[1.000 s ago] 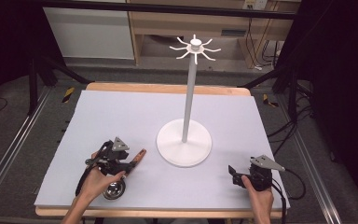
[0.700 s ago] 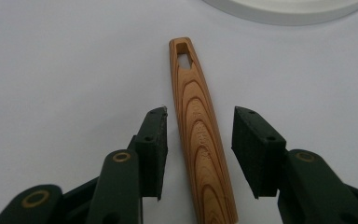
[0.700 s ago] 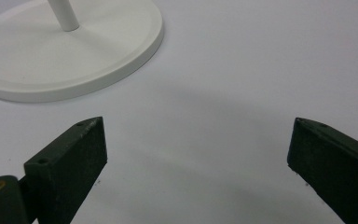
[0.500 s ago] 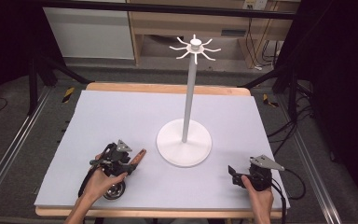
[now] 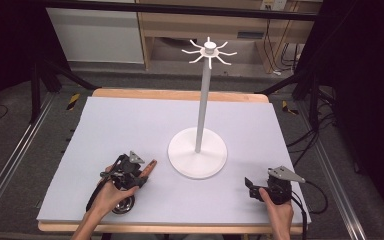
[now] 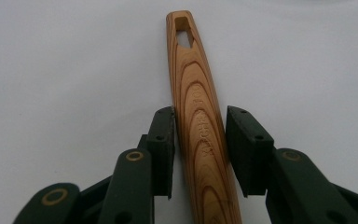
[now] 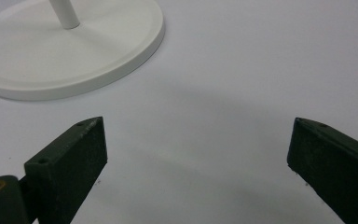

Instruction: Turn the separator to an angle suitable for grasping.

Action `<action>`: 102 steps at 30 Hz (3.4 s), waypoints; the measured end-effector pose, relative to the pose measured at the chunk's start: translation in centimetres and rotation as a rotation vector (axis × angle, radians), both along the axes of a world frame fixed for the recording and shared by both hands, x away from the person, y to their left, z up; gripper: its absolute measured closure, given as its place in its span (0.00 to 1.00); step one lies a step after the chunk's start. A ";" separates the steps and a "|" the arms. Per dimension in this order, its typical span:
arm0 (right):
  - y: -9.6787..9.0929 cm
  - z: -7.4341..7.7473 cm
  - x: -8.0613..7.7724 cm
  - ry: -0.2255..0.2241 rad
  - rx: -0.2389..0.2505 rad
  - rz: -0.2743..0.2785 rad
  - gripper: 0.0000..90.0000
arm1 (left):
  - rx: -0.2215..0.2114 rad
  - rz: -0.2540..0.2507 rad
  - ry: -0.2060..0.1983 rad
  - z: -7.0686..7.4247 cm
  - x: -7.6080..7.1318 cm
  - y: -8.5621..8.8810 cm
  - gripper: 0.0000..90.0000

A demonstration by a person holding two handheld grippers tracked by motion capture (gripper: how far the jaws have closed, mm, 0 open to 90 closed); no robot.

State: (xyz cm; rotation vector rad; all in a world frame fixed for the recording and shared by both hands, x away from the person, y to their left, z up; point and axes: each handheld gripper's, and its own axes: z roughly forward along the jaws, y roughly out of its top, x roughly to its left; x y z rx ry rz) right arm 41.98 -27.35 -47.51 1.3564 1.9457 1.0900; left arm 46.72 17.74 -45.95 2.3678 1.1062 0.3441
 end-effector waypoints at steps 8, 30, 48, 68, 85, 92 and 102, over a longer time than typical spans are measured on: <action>0.1 0.0 0.0 0.007 0.004 0.001 0.06 | -0.007 0.027 0.002 0.0 -0.1 0.0 0.71; -0.1 -0.1 0.1 0.006 0.000 0.009 0.06 | 0.073 -0.020 0.006 0.7 0.3 0.5 0.65; -0.2 -0.1 0.1 0.025 0.015 0.013 0.06 | 0.129 -0.054 0.058 0.8 2.0 -1.0 0.69; -0.3 -0.2 0.2 0.035 0.020 0.017 0.06 | 0.110 -0.018 0.138 1.0 2.9 -1.0 0.73; -0.4 -0.2 0.2 0.041 0.025 0.019 0.06 | 0.021 0.005 0.045 2.3 1.7 0.4 0.75; -0.4 -0.2 0.2 0.041 0.024 0.021 0.06 | -0.048 0.006 -0.016 3.4 0.6 1.5 0.75; -0.4 -0.2 0.2 0.039 0.022 0.021 0.06 | -0.114 0.017 -0.090 5.5 -0.6 2.6 0.75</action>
